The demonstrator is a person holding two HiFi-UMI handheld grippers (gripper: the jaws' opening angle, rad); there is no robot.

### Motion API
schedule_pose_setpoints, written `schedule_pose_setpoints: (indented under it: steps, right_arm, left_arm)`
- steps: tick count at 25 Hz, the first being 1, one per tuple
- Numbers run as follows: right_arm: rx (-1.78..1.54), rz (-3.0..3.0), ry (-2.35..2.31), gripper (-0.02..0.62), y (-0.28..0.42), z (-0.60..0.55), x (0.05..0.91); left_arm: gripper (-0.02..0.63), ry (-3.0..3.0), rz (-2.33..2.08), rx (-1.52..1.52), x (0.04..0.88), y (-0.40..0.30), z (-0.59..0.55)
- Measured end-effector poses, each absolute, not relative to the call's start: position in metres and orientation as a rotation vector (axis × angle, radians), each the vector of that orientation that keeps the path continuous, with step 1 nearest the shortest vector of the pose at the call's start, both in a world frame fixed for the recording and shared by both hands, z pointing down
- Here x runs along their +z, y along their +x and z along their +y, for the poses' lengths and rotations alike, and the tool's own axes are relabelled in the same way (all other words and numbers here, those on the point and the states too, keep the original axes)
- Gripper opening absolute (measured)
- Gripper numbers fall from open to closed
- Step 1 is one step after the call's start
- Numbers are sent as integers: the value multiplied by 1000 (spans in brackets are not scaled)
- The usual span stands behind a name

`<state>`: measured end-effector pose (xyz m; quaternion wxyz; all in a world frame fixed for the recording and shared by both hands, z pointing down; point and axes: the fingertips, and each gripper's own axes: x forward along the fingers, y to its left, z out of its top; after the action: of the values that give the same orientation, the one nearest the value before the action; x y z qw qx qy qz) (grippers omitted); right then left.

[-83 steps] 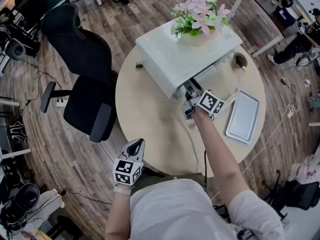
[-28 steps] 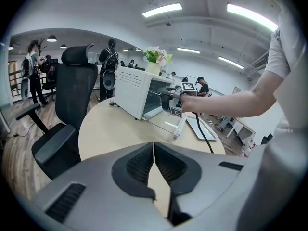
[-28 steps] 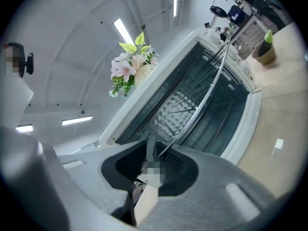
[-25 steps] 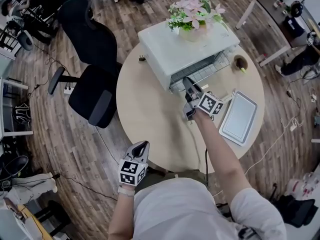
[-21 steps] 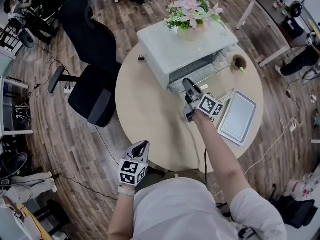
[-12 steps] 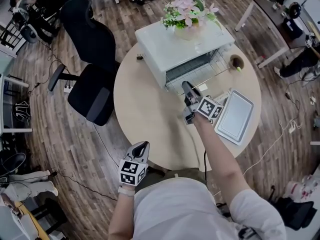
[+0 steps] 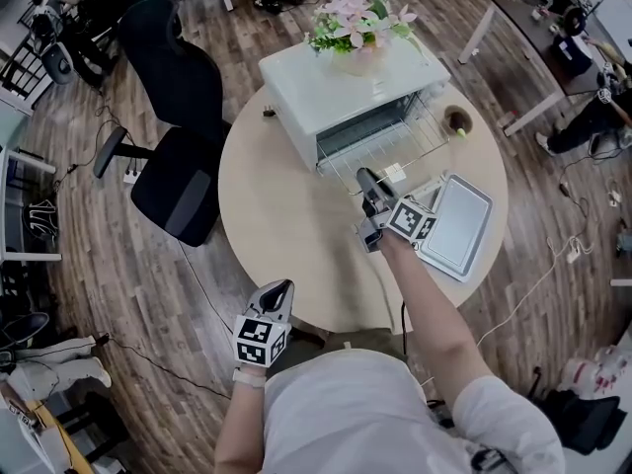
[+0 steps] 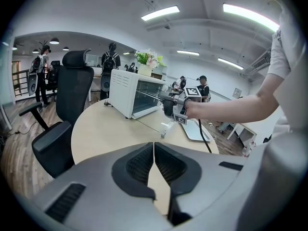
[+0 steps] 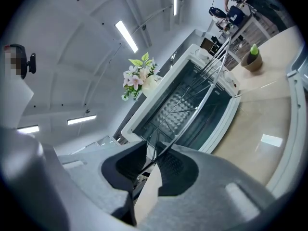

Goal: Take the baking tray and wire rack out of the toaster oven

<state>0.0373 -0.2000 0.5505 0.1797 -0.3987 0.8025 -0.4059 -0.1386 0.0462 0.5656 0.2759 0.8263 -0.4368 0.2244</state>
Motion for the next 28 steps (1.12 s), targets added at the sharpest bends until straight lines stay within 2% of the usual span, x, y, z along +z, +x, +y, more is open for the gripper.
schedule_pose_setpoints:
  steps: [16,21,28]
  right_arm:
    - [-1113,2322,-1148,67,64,-155,550]
    - [-1082,2391,-1210,14,86,-117,566]
    - [-1174,2402,-1193,9,113,-71,584]
  left_arm:
    - [-8,2271,-1145,616,560,-106,59]
    - [-8,2280,-1130,628,562,-98,60]
    - [-8,2304,-1087,651,566,-77,61]
